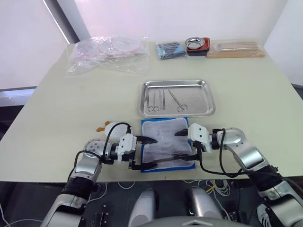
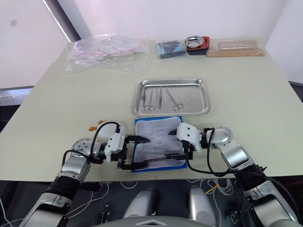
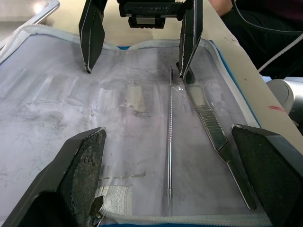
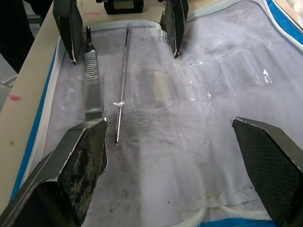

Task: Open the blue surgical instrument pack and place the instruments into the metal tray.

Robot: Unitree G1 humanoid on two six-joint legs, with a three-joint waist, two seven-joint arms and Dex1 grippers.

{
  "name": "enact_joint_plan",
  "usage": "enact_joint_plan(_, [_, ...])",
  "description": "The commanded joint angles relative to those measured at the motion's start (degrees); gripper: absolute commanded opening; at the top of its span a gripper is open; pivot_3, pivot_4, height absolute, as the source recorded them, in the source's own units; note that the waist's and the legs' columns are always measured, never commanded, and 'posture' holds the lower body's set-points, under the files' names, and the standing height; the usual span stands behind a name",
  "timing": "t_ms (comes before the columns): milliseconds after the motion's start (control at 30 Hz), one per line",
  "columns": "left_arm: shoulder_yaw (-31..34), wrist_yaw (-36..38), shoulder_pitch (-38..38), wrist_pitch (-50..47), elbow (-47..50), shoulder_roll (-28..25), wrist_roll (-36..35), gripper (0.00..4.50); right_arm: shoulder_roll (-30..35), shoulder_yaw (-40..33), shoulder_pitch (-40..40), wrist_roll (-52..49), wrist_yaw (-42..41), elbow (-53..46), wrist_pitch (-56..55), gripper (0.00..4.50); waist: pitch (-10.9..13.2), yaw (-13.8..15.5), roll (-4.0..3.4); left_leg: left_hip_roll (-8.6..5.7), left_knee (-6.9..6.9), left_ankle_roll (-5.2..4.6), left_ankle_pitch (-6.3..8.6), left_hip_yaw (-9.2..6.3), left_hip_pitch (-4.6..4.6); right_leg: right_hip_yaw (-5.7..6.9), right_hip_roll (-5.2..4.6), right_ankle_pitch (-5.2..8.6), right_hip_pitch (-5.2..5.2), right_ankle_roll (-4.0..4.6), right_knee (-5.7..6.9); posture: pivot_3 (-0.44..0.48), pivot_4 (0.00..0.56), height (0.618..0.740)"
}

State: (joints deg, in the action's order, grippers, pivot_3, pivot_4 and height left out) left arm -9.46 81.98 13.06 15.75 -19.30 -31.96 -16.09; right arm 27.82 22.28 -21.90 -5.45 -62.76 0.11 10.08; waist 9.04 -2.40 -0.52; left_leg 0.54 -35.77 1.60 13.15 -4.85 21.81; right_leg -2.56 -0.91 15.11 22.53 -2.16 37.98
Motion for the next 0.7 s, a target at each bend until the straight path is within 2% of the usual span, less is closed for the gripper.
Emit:
enact_joint_plan(33, [-2.3,-0.2,-3.0,-1.9,-3.7,-0.3,2.8,4.50,0.3,1.0,-0.6,2.5,0.9,1.6,0.5,4.37,0.0,0.0,0.01,0.00,0.00,0.00,0.00,0.00,-0.01,0.00,0.00,0.00,0.00,0.00,0.00,0.000,0.150,0.740])
enact_joint_plan(300, [-2.3,-0.1,-3.2,-1.9,-3.5,-0.4,2.8,4.50,1.0,2.6,-0.6,1.9,-1.7,0.0,1.0,4.37,-0.1,0.0,0.11,0.00,0.00,0.00,0.00,0.00,-0.01,-0.01,0.00,0.00,-0.01,0.00,0.00,0.000,0.150,0.740])
enact_joint_plan(500, [-2.3,0.0,-3.1,-1.8,-3.6,-0.6,2.8,4.50,0.3,3.5,0.0,3.2,-0.5,1.9,-0.8,4.37,-0.2,0.0,0.15,0.00,0.01,0.00,0.00,0.00,-0.02,0.00,0.01,0.00,-0.01,0.01,0.00,0.000,0.150,0.740])
enact_joint_plan(700, [-2.3,0.2,-3.2,-1.8,-3.7,-0.8,2.8,4.50,0.7,4.8,1.2,4.0,-1.1,2.6,-1.8,1.73,-0.3,-0.1,0.25,0.02,0.01,0.00,0.00,0.00,-0.06,0.00,0.02,0.00,-0.04,0.00,0.01,0.000,0.150,0.740])
